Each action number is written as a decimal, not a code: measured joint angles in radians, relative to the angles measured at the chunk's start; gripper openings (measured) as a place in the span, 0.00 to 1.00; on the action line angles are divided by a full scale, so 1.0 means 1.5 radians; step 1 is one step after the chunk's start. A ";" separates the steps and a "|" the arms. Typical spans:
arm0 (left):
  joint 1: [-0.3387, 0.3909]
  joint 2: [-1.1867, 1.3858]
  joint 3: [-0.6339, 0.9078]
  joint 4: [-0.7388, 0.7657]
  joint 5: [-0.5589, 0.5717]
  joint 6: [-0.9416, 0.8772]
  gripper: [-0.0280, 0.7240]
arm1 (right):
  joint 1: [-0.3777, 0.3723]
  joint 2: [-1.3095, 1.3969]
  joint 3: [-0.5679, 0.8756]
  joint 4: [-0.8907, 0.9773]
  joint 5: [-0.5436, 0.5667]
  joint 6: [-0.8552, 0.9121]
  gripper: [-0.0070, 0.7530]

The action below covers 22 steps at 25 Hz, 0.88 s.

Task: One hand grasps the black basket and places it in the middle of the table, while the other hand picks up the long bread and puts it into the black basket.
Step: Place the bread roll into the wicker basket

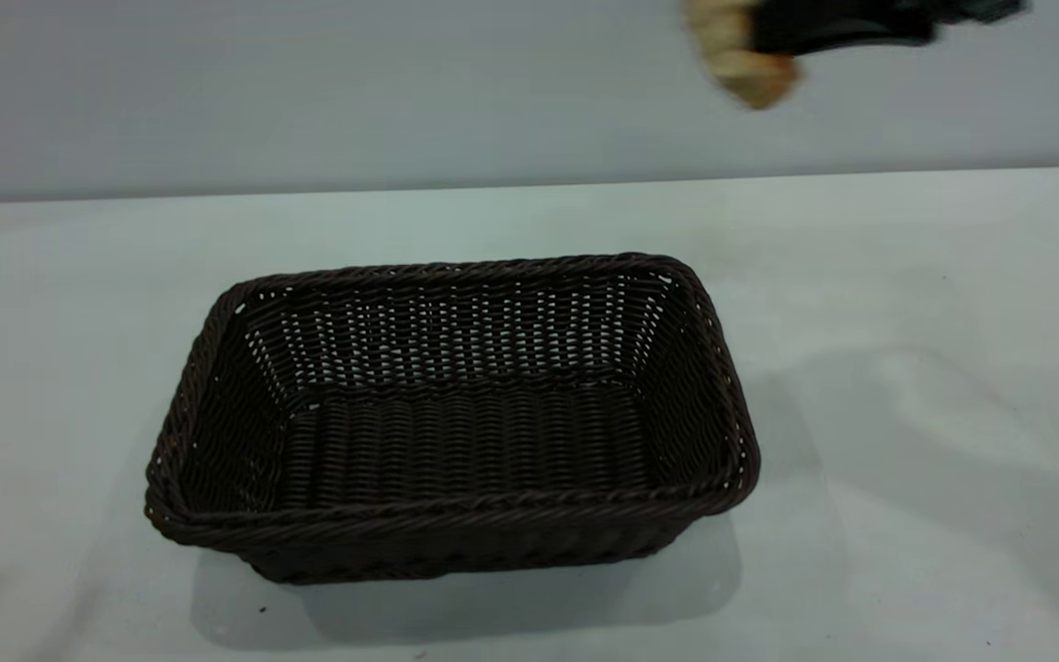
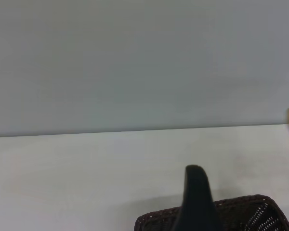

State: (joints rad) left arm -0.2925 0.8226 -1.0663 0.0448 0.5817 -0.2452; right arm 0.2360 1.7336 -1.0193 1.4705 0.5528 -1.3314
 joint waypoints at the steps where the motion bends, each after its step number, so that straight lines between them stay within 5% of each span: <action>1: 0.000 0.000 0.000 -0.001 0.000 0.000 0.82 | 0.026 0.000 0.000 -0.006 -0.001 0.003 0.05; 8: 0.000 0.000 0.000 -0.008 0.019 0.006 0.82 | 0.187 0.043 0.000 -0.039 -0.068 0.010 0.05; 19: 0.000 0.000 0.000 -0.015 0.049 0.013 0.82 | 0.197 0.161 0.001 -0.046 -0.079 0.022 0.06; 22: 0.000 0.000 0.000 -0.015 0.049 0.014 0.82 | 0.197 0.165 0.001 -0.045 -0.076 0.005 0.15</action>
State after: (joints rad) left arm -0.2925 0.8226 -1.0663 0.0217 0.6555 -0.2240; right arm 0.5311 1.9816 -1.0182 1.4030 0.4387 -1.3245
